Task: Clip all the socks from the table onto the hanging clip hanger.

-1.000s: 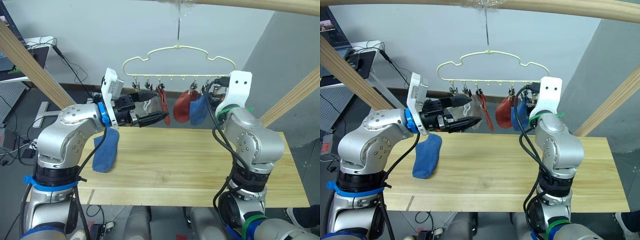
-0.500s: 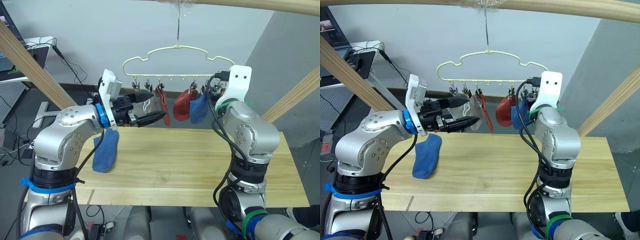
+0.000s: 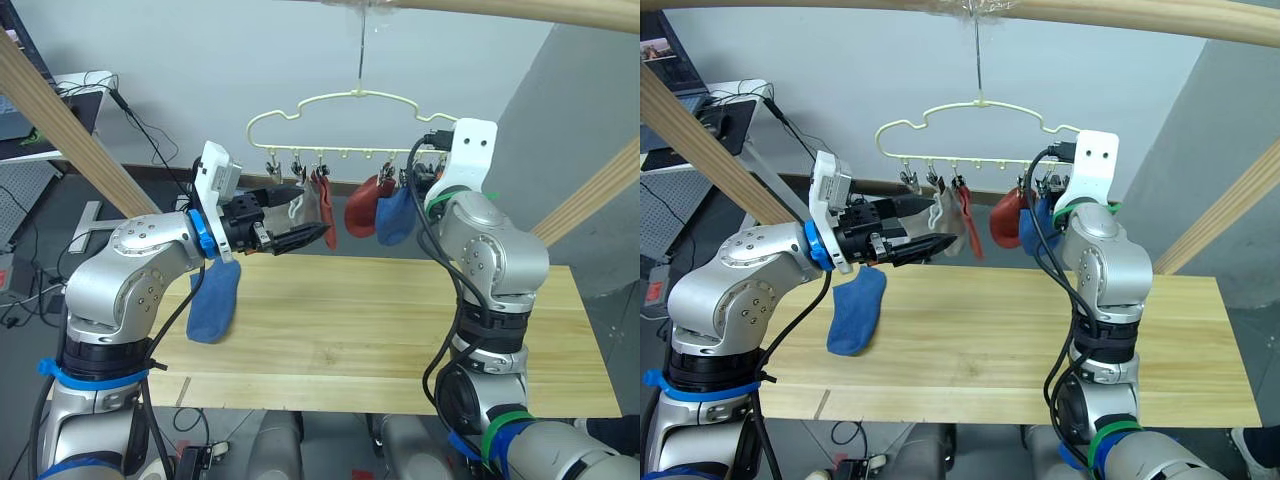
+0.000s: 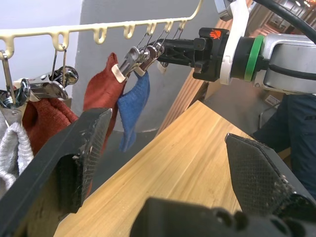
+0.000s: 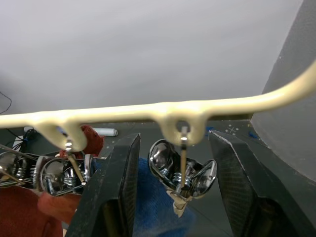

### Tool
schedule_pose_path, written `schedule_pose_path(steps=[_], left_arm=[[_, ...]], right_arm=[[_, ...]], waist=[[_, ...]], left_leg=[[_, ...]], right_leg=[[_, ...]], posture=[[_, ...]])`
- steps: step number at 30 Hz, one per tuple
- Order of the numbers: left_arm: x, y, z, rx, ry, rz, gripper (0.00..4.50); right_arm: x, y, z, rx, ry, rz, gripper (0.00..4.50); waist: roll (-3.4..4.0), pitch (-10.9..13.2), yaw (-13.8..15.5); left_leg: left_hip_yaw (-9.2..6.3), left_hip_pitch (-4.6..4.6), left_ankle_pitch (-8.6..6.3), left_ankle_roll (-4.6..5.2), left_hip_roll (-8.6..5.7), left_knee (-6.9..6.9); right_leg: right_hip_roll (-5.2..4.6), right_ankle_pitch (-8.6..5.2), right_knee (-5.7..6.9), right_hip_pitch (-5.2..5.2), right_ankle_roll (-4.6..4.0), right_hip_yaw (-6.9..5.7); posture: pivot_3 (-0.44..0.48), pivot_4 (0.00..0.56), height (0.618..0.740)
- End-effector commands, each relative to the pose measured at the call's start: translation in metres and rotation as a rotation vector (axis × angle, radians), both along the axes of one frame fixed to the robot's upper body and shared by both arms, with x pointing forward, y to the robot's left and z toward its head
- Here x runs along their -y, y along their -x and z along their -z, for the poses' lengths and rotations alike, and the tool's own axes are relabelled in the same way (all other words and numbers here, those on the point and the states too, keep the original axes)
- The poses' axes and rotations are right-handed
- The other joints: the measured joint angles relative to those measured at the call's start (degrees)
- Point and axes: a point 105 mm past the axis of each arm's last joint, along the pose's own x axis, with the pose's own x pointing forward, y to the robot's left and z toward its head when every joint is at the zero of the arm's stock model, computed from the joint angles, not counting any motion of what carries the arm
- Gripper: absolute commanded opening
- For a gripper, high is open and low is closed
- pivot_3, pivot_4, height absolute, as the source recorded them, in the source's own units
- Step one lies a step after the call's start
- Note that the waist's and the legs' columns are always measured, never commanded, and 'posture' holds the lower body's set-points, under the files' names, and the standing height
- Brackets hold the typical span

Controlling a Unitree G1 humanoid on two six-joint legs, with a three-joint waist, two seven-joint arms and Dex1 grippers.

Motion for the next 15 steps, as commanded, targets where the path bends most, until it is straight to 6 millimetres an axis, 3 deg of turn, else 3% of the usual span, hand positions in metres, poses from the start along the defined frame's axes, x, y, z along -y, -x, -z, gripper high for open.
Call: schedule_pose_path(steps=[1, 15], left_arm=[[0.0005, 0.0077, -0.0128, 0.065, 0.000, 0.010, 4.24], [0.0017, 0.0055, -0.0113, 0.066, 0.002, -0.001, 4.24]], right_arm=[[-0.0039, 0.0029, -0.0175, 0.069, -0.016, -0.012, 2.28], [-0.0059, 0.0016, -0.0182, 0.062, -0.013, -0.003, 2.28]], waist=[[0.00, 0.00, 0.28], [0.00, 0.00, 0.44]], left_leg=[[0.00, 0.00, 0.00, 0.00, 0.00, 0.00], [0.00, 0.00, 0.00, 0.00, 0.00, 0.01]], right_leg=[[0.00, 0.00, 0.00, 0.00, 0.00, 0.00], [0.00, 0.00, 0.01, 0.00, 0.00, 0.00]], posture=[[0.011, 0.246, 0.740], [0.009, 0.247, 0.740]])
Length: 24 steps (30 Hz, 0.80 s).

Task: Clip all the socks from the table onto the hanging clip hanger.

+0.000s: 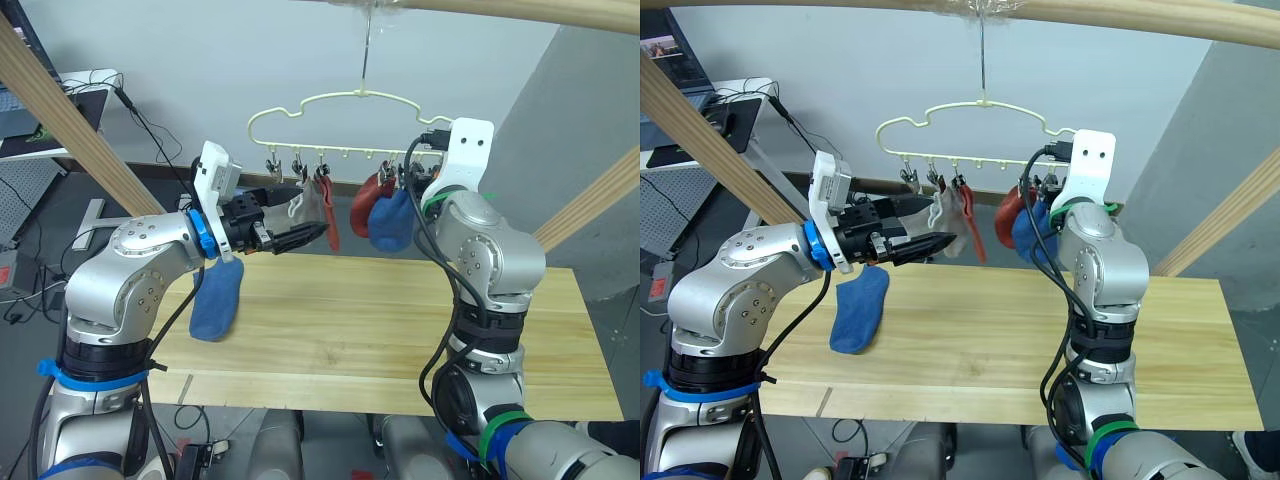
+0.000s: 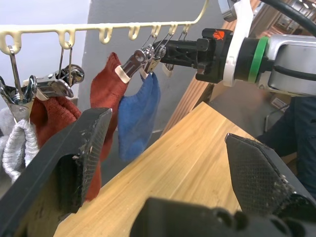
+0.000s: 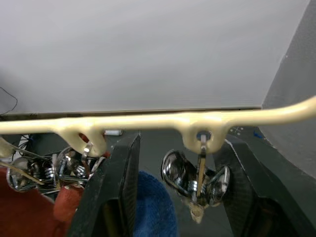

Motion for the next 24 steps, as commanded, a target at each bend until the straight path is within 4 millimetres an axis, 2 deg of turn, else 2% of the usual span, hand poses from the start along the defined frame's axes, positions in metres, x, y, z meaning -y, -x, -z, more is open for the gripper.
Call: schedule_pose_path(steps=[1, 7, 24], left_arm=[[0.002, 0.007, -0.011, 0.063, -0.001, 0.016, 4.24], [0.003, 0.005, -0.010, 0.060, -0.001, 0.017, 4.24], [0.007, 0.003, -0.008, 0.059, -0.001, 0.027, 4.24]], right_arm=[[0.000, 0.002, -0.016, 0.057, 0.002, 0.002, 2.28], [0.009, 0.006, -0.013, 0.036, 0.017, 0.034, 2.28], [0.011, 0.019, -0.008, -0.007, 0.008, 0.060, 2.28]], waist=[[0.00, 0.00, 0.01], [0.00, 0.00, -0.08], [0.00, 0.00, -0.13]], left_leg=[[0.00, 0.00, 0.00, 0.00, 0.00, 0.00], [0.00, 0.00, 0.00, 0.00, 0.00, 0.00], [0.00, 0.00, 0.00, 0.00, 0.00, 0.01]], right_leg=[[0.00, 0.00, 0.00, 0.00, 0.00, 0.00], [0.00, 0.00, 0.00, 0.00, 0.00, 0.00], [0.00, 0.00, 0.02, 0.00, 0.00, 0.00]], posture=[[0.007, 0.247, 0.740], [-0.007, 0.251, 0.740], [-0.028, 0.250, 0.740]])
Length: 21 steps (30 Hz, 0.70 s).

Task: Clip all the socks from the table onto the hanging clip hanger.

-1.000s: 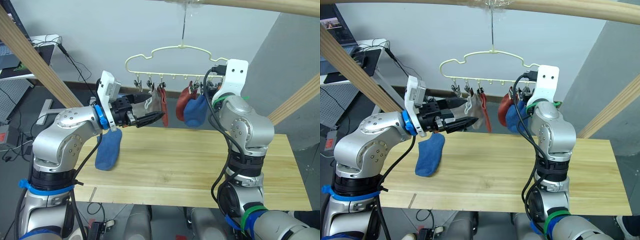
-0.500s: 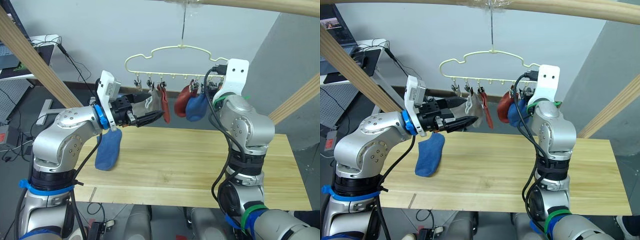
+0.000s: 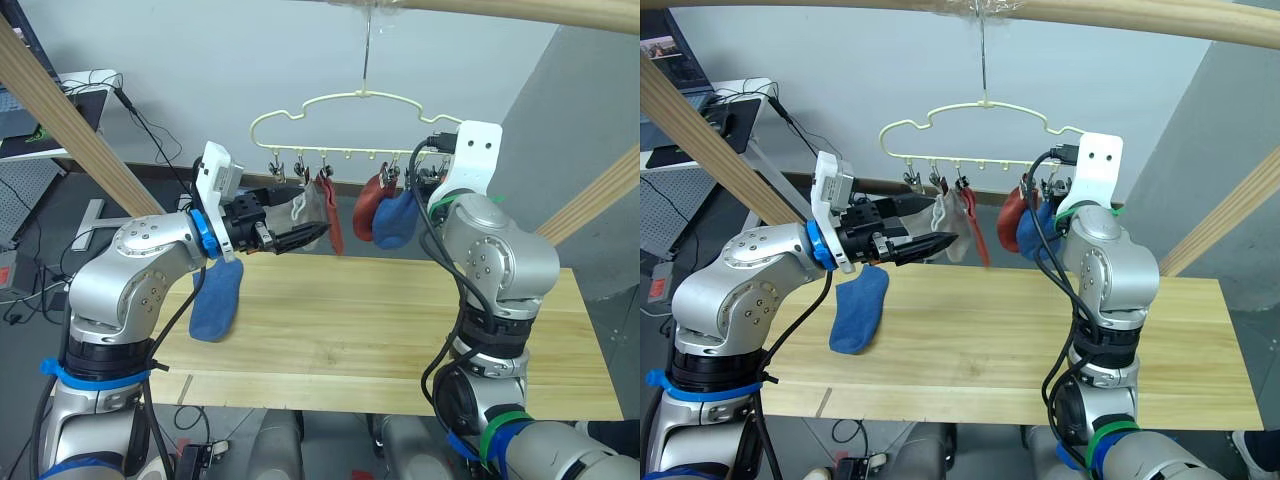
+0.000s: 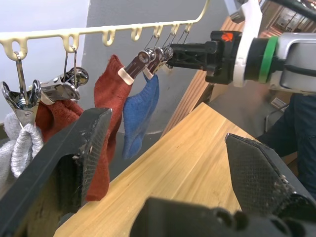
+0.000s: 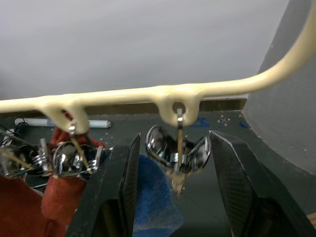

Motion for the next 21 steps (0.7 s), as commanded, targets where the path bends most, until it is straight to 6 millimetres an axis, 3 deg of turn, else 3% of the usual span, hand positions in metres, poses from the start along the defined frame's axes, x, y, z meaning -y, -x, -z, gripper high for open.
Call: schedule_pose_path(steps=[1, 21], left_arm=[[0.0050, 0.0042, -0.0085, 0.051, 0.001, 0.022, 4.24], [0.0027, 0.0039, -0.0091, 0.060, -0.002, 0.003, 4.24]], right_arm=[[0.0028, 0.0068, -0.0116, 0.051, -0.008, 0.016, 2.28], [0.0020, -0.0028, -0.0148, 0.071, -0.005, 0.008, 2.28]], waist=[[0.00, 0.00, 0.00], [0.00, -0.01, 0.01]], left_leg=[[0.00, 0.00, 0.00, 0.00, 0.00, 0.00], [0.00, 0.00, 0.00, 0.00, 0.00, 0.00]], right_leg=[[0.00, 0.00, 0.01, 0.00, 0.00, 0.00], [0.00, 0.00, 0.01, 0.00, 0.00, 0.00]], posture=[[-0.028, 0.249, 0.740], [-0.015, 0.240, 0.740]])
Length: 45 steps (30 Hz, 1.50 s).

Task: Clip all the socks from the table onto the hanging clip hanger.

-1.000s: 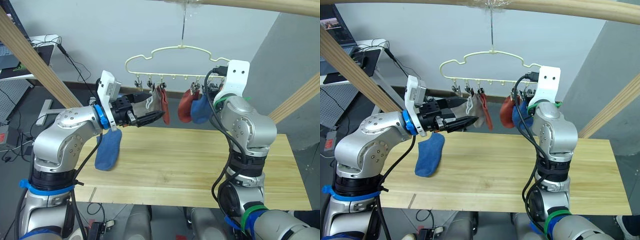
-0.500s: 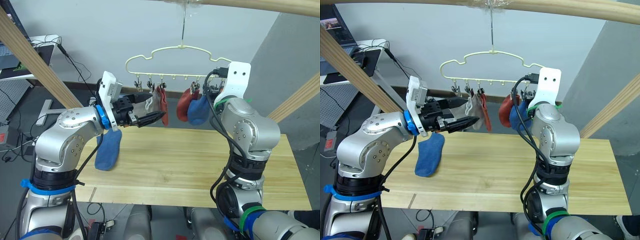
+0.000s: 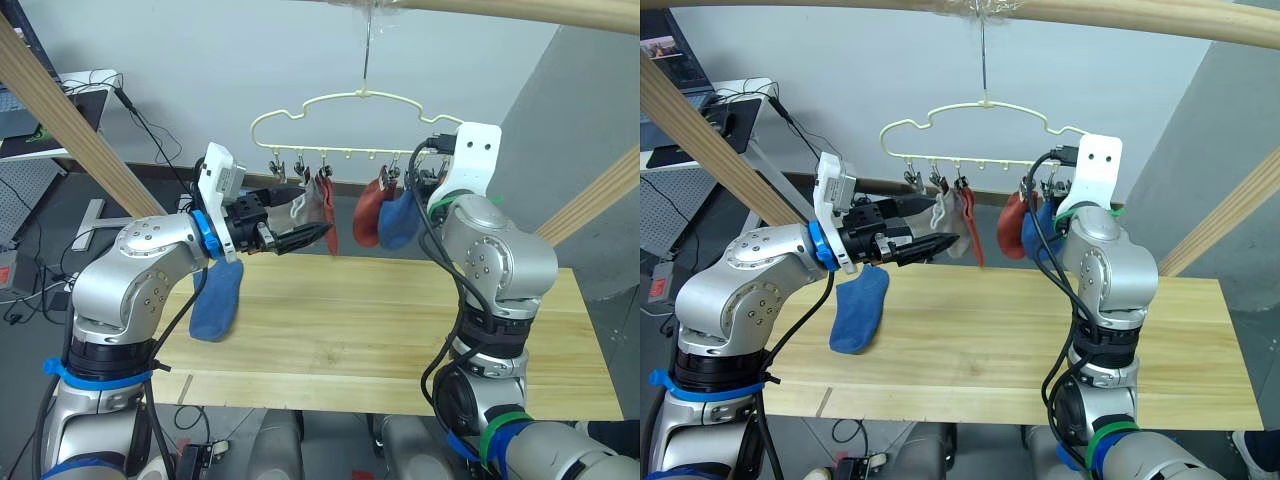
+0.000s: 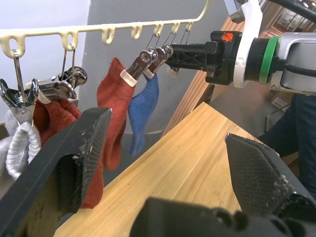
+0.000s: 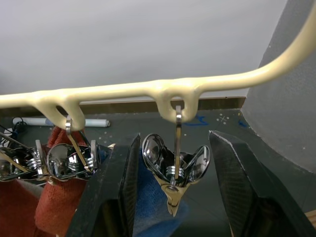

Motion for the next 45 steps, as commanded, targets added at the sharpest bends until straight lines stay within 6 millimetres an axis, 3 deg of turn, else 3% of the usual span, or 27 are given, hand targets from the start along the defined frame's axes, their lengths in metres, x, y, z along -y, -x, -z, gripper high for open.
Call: schedule_pose_path(steps=[1, 4, 8, 16, 19, 21, 27, 30, 45], left_arm=[[0.002, 0.005, -0.010, 0.059, -0.001, 0.006, 4.24], [0.001, 0.004, -0.010, 0.060, -0.003, 0.005, 4.24], [0.001, 0.004, -0.010, 0.061, -0.002, 0.004, 4.24], [0.002, 0.004, -0.010, 0.060, -0.001, 0.004, 4.24], [0.002, 0.004, -0.010, 0.060, 0.000, 0.002, 4.24], [0.002, 0.004, -0.010, 0.060, 0.001, 0.001, 4.24], [0.001, 0.004, -0.009, 0.059, 0.000, -0.002, 4.24], [0.001, 0.004, -0.009, 0.059, 0.001, -0.003, 4.24], [-0.001, 0.004, -0.009, 0.064, 0.002, -0.019, 4.24]], right_arm=[[0.001, 0.000, -0.015, 0.061, -0.007, 0.005, 2.28], [0.000, 0.000, -0.014, 0.057, -0.014, -0.005, 2.44], [0.004, 0.000, -0.014, 0.053, -0.007, 0.020, 3.44], [0.004, -0.001, -0.015, 0.064, 0.004, 0.020, 3.44], [0.004, -0.001, -0.016, 0.068, 0.011, 0.023, 2.86], [0.003, -0.001, -0.016, 0.065, 0.009, 0.020, 2.21], [0.003, -0.002, -0.016, 0.063, 0.006, 0.019, 2.21], [0.002, -0.002, -0.016, 0.064, 0.006, 0.014, 1.66], [-0.007, -0.010, -0.024, 0.084, 0.003, -0.021, 1.66]], waist=[[0.00, -0.01, 0.00], [0.00, -0.03, 0.02], [0.00, -0.03, 0.02], [0.01, -0.03, 0.01], [0.01, -0.03, 0.03], [0.01, -0.03, 0.02], [0.01, -0.03, 0.03], [0.00, -0.03, 0.03], [0.00, -0.04, 0.04]], left_leg=[[0.00, 0.00, 0.00, 0.00, 0.00, 0.00], [0.00, 0.00, 0.00, 0.00, 0.00, 0.00], [0.00, 0.00, 0.00, 0.00, 0.00, 0.00], [0.00, 0.00, 0.00, 0.00, 0.00, 0.01], [0.00, 0.00, 0.00, 0.00, 0.00, 0.02], [0.00, 0.00, 0.00, 0.00, 0.00, 0.02], [0.00, 0.02, 0.00, 0.00, 0.00, 0.02], [0.00, 0.02, 0.00, 0.00, 0.00, 0.03], [0.01, 0.13, 0.02, -0.02, -0.01, 0.04]], right_leg=[[0.00, 0.00, 0.01, 0.00, 0.00, 0.00], [0.00, 0.00, 0.01, 0.00, 0.00, 0.00], [0.00, 0.00, 0.01, 0.00, 0.00, 0.00], [0.00, 0.00, 0.03, 0.00, 0.00, 0.00], [0.00, 0.00, 0.04, 0.00, 0.00, 0.00], [0.00, 0.00, 0.04, 0.00, 0.00, 0.00], [0.00, 0.00, 0.09, 0.00, 0.00, 0.00], [0.00, 0.00, 0.11, 0.00, 0.00, 0.00], [0.01, 0.00, 0.31, 0.00, 0.00, 0.01]], posture=[[-0.007, 0.233, 0.740], [-0.007, 0.233, 0.740], [-0.008, 0.234, 0.740], [-0.009, 0.235, 0.740], [-0.007, 0.235, 0.740], [-0.007, 0.235, 0.740], [-0.004, 0.237, 0.740], [-0.003, 0.237, 0.740], [0.017, 0.232, 0.740]])
